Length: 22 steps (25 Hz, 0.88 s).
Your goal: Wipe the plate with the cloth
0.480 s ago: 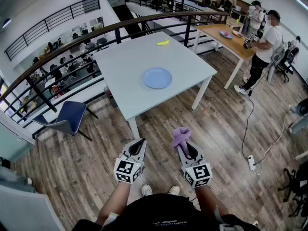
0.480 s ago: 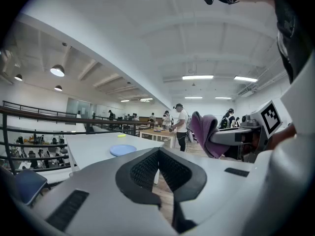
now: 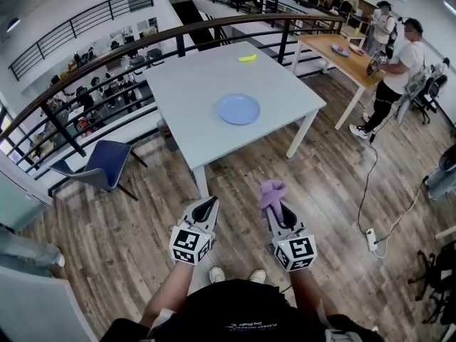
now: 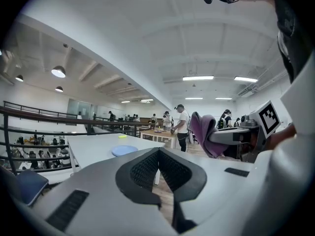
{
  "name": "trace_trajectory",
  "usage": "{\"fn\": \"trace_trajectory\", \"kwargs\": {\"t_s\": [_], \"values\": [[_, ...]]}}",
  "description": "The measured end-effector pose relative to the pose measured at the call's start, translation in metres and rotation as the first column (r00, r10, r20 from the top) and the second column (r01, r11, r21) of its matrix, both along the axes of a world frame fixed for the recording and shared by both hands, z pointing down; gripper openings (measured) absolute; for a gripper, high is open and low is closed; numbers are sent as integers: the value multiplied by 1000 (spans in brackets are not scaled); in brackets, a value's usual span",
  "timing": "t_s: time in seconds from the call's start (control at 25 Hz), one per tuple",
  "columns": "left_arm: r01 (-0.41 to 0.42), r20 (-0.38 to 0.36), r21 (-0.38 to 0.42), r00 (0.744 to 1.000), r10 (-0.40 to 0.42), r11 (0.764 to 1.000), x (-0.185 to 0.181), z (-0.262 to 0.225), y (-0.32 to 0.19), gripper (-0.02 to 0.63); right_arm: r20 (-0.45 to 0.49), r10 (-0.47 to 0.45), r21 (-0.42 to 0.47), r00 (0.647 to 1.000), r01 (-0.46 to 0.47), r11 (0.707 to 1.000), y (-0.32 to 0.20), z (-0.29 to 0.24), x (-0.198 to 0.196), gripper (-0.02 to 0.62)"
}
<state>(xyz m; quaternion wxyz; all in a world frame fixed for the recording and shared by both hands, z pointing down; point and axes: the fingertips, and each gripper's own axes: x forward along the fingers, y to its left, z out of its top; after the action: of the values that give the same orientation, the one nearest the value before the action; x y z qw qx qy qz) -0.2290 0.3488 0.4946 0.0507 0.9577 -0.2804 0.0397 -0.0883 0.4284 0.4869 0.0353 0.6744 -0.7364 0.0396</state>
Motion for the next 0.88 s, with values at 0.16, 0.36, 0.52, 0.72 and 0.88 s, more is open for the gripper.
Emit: {"fn": "trace_trajectory", "kwargs": {"t_s": [0.16, 0.36, 0.52, 0.72, 0.88], "values": [[-5, -6, 5, 1000, 5, 1000, -7, -1, -1, 12, 52, 27, 15, 998, -27, 1000, -1, -1, 0, 106], [-18, -7, -2, 1000, 18, 1000, -10, 6, -7, 12, 55, 46, 11, 997, -47, 999, -4, 5, -3, 106], [-38, -9, -5, 999, 38, 999, -15, 6, -11, 12, 50, 70, 8, 996, -70, 998, -6, 5, -9, 106], [-47, -10, -19, 999, 47, 999, -17, 11, -19, 12, 45, 88, 4, 995, -89, 996, -8, 6, -14, 106], [-52, 4, -38, 999, 52, 998, -3, 16, -22, 12, 55, 92, -3, 994, -92, 996, -13, 7, -2, 106]]}}
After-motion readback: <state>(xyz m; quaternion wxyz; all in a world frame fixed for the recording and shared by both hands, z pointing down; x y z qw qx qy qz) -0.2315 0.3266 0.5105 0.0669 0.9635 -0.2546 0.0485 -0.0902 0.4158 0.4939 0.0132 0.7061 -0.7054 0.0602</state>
